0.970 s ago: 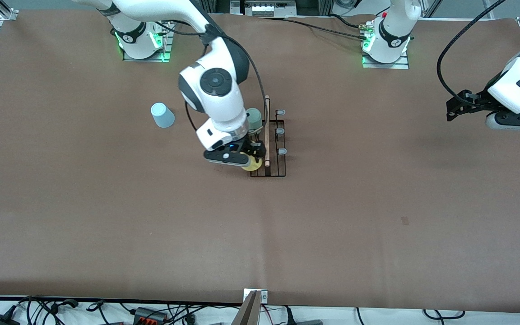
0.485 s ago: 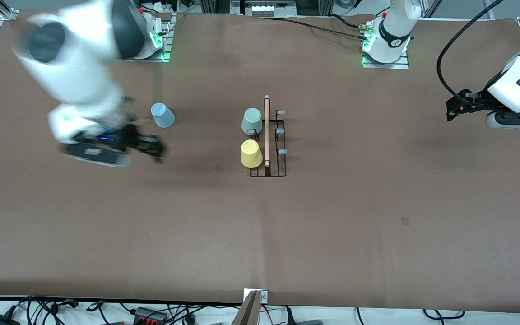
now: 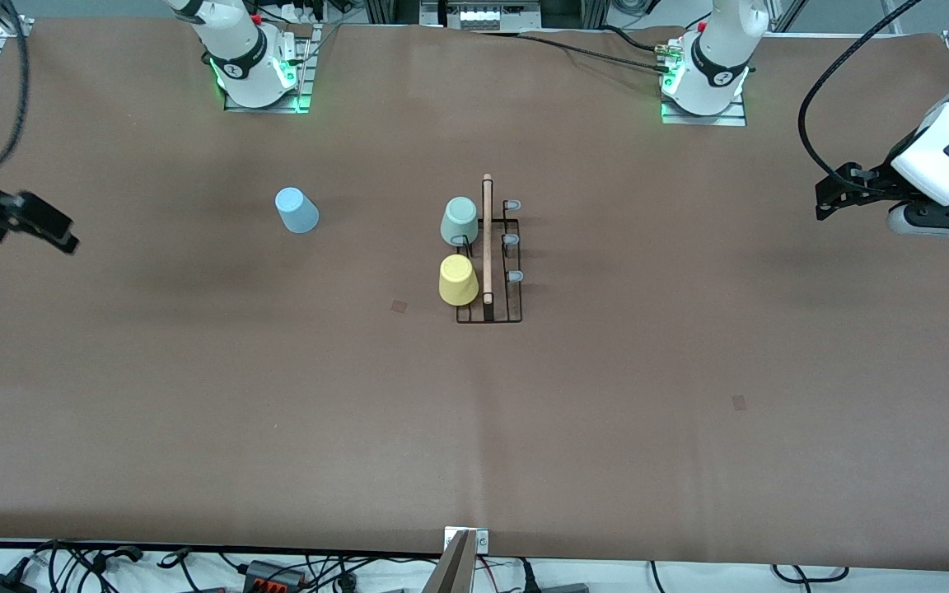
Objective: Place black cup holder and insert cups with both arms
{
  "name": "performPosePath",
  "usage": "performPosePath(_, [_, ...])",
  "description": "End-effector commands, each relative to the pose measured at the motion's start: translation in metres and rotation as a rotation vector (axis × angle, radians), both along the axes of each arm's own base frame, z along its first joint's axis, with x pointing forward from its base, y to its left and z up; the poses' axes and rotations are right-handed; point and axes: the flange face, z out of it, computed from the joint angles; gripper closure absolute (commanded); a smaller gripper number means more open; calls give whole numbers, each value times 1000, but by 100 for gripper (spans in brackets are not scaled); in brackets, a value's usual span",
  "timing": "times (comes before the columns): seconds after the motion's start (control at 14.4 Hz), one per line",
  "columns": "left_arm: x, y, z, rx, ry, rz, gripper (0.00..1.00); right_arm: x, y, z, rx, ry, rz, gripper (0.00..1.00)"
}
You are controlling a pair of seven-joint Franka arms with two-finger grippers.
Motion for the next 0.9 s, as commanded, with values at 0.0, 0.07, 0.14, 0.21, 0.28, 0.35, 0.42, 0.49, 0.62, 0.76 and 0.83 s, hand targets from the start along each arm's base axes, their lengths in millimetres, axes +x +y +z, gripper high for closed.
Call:
performPosePath(0.0, [-2, 4, 3, 15, 2, -5, 0, -10, 2, 6, -17, 22, 141, 0])
performPosePath(0.07, [-1, 4, 2, 15, 3, -5, 0, -9, -3, 5, -18, 24, 140, 0])
performPosePath(0.14, [-1, 3, 1, 15, 5, -7, 0, -8, -8, 2, -12, 30, 123, 0])
performPosePath(0.21, [-1, 3, 0, 15, 6, -7, 0, -10, -14, 2, -7, 32, 100, 0])
performPosePath(0.28, [-2, 2, 1, 15, 5, -9, 0, -9, -13, 3, -15, 27, 106, 0])
performPosePath(0.35, [-1, 2, 2, 15, 3, -12, 0, -9, -12, 2, -17, 28, 109, 0])
performPosePath(0.42, [-2, 2, 2, 15, 2, -12, 0, -9, -12, 1, -16, 33, 107, 0])
performPosePath(0.49, [-2, 2, 3, 13, 0, -12, 0, -10, -14, 0, -16, 38, 112, 0])
performPosePath(0.62, [-1, 2, 2, 10, 0, -11, 0, -15, -18, 0, -11, 68, 104, 0])
performPosePath(0.76, [-1, 1, 2, 5, -2, -11, 0, -16, -22, 2, -9, 67, 102, 0])
performPosePath(0.83, [-1, 2, 2, 5, -2, -9, 0, -15, -21, 2, -14, 64, 107, 0])
